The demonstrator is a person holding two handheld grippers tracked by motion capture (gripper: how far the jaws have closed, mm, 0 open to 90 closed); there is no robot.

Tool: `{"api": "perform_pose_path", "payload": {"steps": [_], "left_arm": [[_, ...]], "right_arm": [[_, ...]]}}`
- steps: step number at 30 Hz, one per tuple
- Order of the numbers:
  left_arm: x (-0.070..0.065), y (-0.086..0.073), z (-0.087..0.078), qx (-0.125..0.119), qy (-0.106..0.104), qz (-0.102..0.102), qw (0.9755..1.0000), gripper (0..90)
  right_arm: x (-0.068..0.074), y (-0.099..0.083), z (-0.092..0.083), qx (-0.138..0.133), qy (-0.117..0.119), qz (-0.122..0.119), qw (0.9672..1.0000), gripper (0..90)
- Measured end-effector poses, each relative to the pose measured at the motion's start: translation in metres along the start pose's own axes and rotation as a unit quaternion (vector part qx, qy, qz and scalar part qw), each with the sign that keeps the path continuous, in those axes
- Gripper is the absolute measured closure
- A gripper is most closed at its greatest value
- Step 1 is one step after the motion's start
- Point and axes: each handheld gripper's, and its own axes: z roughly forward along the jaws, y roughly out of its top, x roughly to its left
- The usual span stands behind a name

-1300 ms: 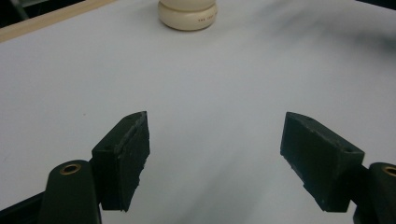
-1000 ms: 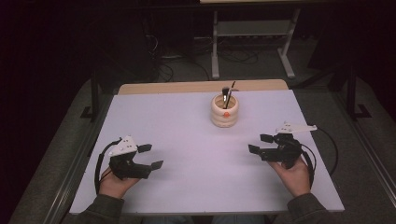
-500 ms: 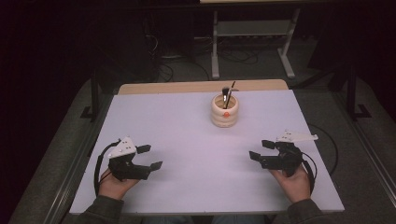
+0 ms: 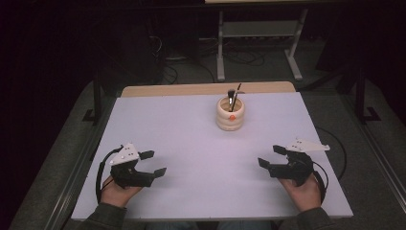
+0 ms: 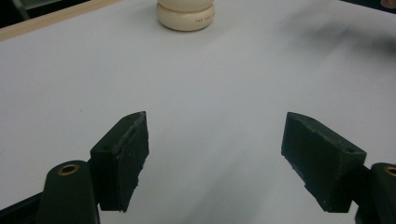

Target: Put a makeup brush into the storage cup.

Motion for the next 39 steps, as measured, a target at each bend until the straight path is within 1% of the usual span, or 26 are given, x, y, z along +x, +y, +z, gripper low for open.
{"api": "perform_pose_path", "payload": {"steps": [1, 2, 3, 4, 10, 13, 14, 21, 23, 28, 33, 39], "left_arm": [[-0.001, 0.000, 0.000, 0.004, -0.001, 0.001, 1.0000, 22.6], [-0.001, 0.000, 0.001, 0.000, -0.001, 0.001, 1.0000, 22.6], [-0.002, -0.001, 0.001, 0.000, -0.001, 0.001, 1.0000, 22.5], [-0.002, 0.000, 0.001, 0.006, -0.001, 0.003, 1.0000, 22.4], [0.000, -0.003, 0.000, 0.000, 0.000, 0.002, 1.0000, 22.4], [0.000, -0.004, -0.001, -0.002, 0.001, -0.001, 1.0000, 22.3], [0.000, -0.004, -0.002, -0.004, 0.002, -0.005, 1.0000, 22.3], [0.001, -0.006, -0.001, -0.002, 0.004, 0.000, 1.0000, 22.4], [0.001, -0.007, 0.000, 0.002, 0.005, 0.001, 1.0000, 22.4], [0.002, -0.007, 0.000, -0.002, 0.005, -0.001, 1.0000, 22.3], [0.003, -0.008, 0.000, -0.002, 0.006, -0.003, 1.0000, 22.2], [0.004, -0.008, 0.000, -0.004, 0.005, -0.003, 1.0000, 22.2]], "right_arm": [[0.000, 0.000, -0.001, -0.001, -0.002, 0.000, 1.0000, 20.8], [0.000, -0.001, -0.002, 0.000, -0.003, 0.001, 1.0000, 20.5], [0.000, -0.002, -0.002, -0.003, -0.003, -0.002, 1.0000, 20.2], [0.000, -0.002, -0.003, -0.004, -0.004, 0.001, 1.0000, 20.2], [0.001, -0.006, -0.007, -0.006, -0.006, -0.003, 1.0000, 20.0], [0.001, -0.007, -0.008, -0.008, -0.007, -0.001, 0.9999, 19.9], [0.001, -0.007, -0.009, -0.011, -0.008, -0.004, 0.9999, 19.9], [0.001, -0.007, -0.015, -0.018, -0.010, -0.001, 0.9998, 19.8], [0.001, -0.007, -0.015, -0.019, -0.009, -0.005, 0.9998, 19.8], [0.001, -0.007, -0.015, -0.022, -0.010, -0.004, 0.9997, 19.7], [0.001, -0.008, -0.014, -0.020, -0.009, -0.001, 0.9998, 19.7], [-0.001, -0.010, -0.013, -0.016, -0.014, -0.004, 0.9998, 19.6]]}}
